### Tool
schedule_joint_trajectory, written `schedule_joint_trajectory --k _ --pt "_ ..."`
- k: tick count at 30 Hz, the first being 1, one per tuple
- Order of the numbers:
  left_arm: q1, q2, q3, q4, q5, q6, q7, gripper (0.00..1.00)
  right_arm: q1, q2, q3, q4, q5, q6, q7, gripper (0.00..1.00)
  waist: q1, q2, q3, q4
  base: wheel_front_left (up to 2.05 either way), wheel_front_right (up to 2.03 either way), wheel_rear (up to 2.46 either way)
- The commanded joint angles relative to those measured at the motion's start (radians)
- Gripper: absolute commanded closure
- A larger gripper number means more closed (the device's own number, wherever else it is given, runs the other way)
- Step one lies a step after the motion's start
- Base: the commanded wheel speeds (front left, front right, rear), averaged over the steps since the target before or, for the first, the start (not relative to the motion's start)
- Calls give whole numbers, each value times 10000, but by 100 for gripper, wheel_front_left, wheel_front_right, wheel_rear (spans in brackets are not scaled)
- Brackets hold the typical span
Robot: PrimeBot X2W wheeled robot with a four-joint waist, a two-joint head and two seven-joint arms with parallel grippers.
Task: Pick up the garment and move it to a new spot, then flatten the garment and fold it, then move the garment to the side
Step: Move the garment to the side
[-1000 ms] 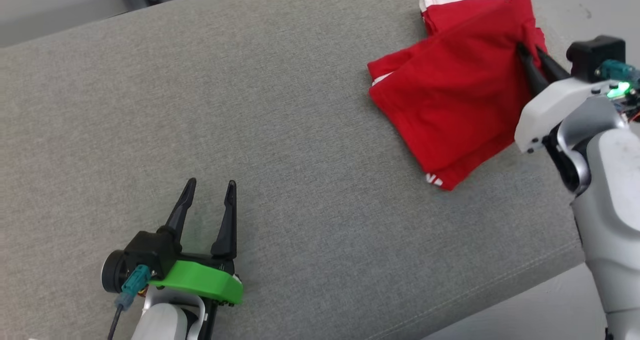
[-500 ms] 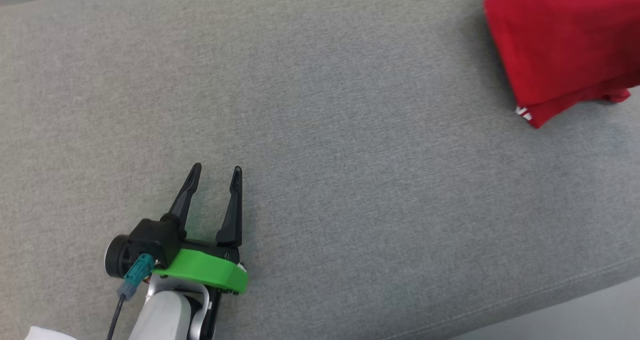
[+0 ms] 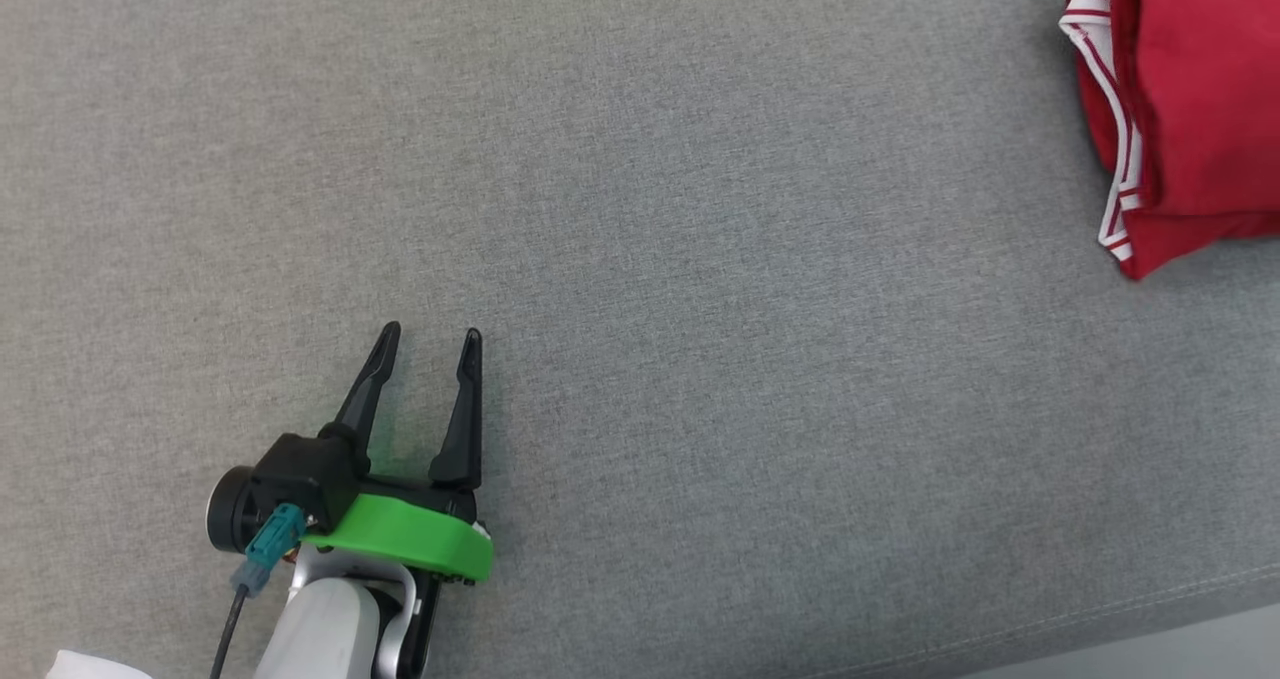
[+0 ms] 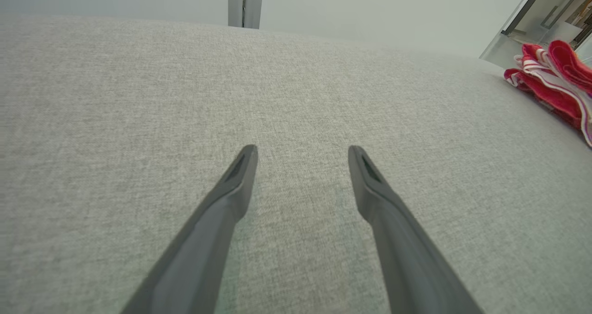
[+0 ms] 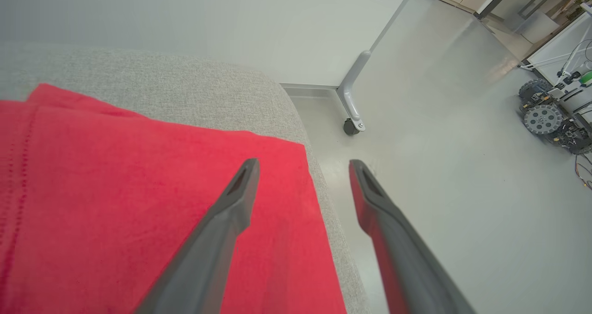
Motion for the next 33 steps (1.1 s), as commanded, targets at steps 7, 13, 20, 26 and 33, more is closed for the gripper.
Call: schedule_joint_trajectory --k 7,13,20,26,33 --pt "205 127 248 87 87 -32 0 0 -238 760 800 161 -255 -17 -919 0 -1 -1 -914 -211 0 0 0" --pt "297 174 634 244 -41 -32 0 0 29 1263 1432 170 -3 -17 -1621 0 -1 -1 -1756 -123 0 0 0" --pt "536 79 1335 288 -253 -26 0 0 788 2007 1578 72 199 -17 -2575 0 -1 -1 -2687 172 0 0 0" --pt "1007 -101 1948 248 -388 9 0 0 2125 3022 986 -412 272 -17 -3053 0 -1 -1 -3380 476 0 0 0" --pt "1845 -204 2154 352 -243 17 0 0 4192 4054 610 -1652 545 -17 -3115 0 -1 -1 -4028 659 0 0 0"
